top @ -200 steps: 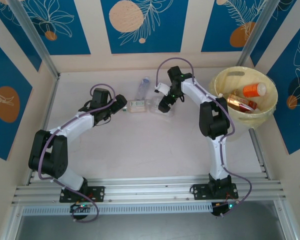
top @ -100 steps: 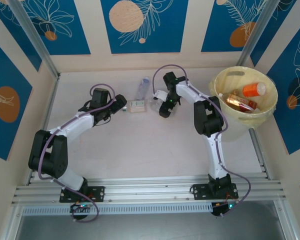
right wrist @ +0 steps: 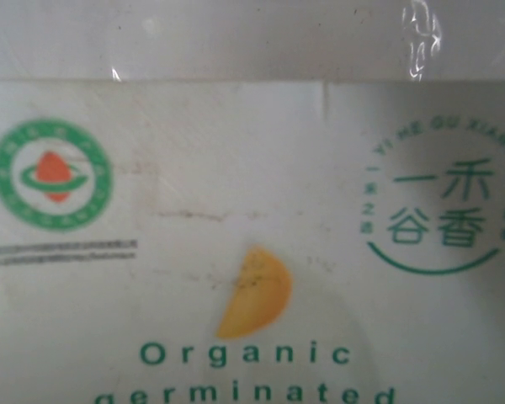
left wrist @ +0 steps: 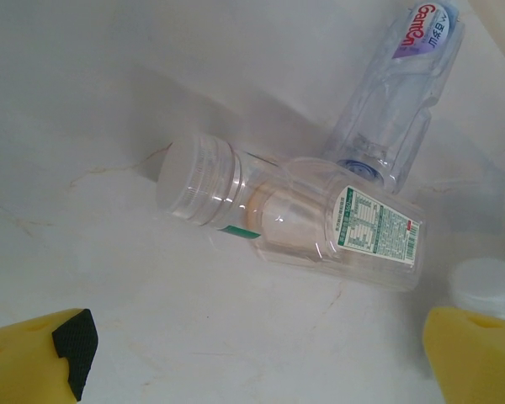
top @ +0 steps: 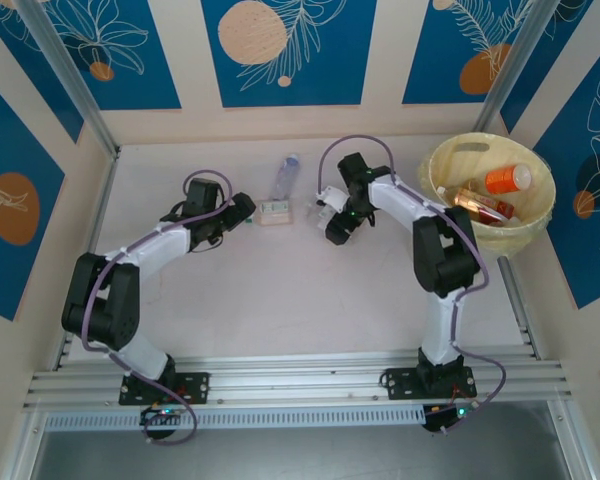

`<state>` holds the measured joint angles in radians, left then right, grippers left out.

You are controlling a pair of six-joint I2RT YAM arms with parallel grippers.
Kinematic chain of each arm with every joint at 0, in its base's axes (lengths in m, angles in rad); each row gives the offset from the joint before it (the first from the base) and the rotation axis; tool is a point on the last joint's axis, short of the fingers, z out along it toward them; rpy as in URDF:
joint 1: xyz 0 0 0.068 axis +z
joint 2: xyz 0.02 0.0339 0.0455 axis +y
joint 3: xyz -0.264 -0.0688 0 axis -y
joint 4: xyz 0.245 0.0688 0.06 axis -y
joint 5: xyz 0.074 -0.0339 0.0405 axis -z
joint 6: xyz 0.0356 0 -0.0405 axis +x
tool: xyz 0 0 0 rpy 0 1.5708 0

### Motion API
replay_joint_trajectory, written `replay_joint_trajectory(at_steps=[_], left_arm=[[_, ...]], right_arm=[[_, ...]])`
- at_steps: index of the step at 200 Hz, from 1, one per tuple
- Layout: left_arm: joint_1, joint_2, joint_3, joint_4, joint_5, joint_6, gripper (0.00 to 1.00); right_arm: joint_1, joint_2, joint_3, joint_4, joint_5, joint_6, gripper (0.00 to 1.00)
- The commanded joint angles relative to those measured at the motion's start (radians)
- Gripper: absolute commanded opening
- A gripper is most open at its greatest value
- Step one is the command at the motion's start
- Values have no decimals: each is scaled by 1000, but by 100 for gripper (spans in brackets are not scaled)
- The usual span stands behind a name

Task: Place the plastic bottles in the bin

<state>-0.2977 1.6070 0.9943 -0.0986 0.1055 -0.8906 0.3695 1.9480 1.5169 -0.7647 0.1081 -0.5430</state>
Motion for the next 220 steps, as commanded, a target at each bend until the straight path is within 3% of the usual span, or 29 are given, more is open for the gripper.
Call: replay_joint_trajectory(at_steps=[1,39,97,154,220], left_arm=[[14,8,38,-27,23,-10,100],[14,14,51,-26,30,-13,100],[11,-1,58,-29,48,-22,100],[-25,-50,55,-19,19,-8,100],[-110,-91,97,35,-6,150,100]], right_arm=[[10,-151,-74,118,-54,77,52],[18,-306,-172,172,-81,131,39],[-2,-560,-315,324,-235,187,38],[-55,-734,-363,407,-309,318,39],[-201,-896,-321,372,-372,515,38]])
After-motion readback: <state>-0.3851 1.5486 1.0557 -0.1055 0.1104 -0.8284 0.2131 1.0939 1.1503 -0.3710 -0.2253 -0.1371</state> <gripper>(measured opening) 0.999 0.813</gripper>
